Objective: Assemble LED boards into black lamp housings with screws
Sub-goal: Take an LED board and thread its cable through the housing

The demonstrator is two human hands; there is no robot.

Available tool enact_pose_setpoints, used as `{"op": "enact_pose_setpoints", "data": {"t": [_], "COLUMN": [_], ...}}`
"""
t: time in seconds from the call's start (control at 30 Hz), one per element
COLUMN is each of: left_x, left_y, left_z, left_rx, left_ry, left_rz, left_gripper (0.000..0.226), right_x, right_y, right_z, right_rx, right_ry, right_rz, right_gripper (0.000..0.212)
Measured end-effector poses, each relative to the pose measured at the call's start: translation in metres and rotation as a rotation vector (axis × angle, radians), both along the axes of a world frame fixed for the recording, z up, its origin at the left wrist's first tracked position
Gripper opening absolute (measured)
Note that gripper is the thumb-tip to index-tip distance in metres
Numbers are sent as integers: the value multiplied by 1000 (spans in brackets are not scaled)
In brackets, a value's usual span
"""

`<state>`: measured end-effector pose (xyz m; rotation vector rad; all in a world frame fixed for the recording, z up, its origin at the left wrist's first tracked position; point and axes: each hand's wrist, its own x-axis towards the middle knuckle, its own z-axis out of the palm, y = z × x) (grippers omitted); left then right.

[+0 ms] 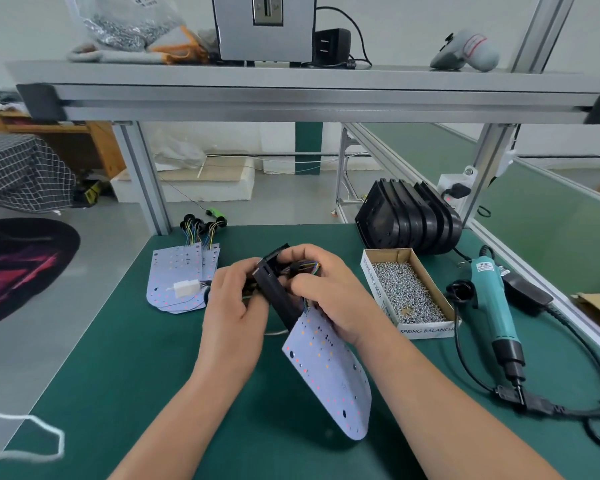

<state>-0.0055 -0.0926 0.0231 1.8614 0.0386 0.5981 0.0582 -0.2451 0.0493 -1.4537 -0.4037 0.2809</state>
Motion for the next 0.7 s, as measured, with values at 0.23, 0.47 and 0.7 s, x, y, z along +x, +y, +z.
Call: {"op": "enact_pose_setpoints", "data": {"t": [0.23,0.47,0.7], "left_x": [6,8,4], "left_y": [7,6,6], "left_z": [-5,-6,-3], "left_rx": [88,50,-138], "left_ry": [21,17,19], "left_rz": [28,19,-133], "left_gripper": [31,33,24], "right_x": [10,7,2], "right_y": [-5,-5,-7], "right_z": [2,6,9], "right_rx": [-145,-241,-175], "right_ry": [34,-81,-307], "right_rz": [-114,-163,-214], "right_gripper": [27,17,3]}}
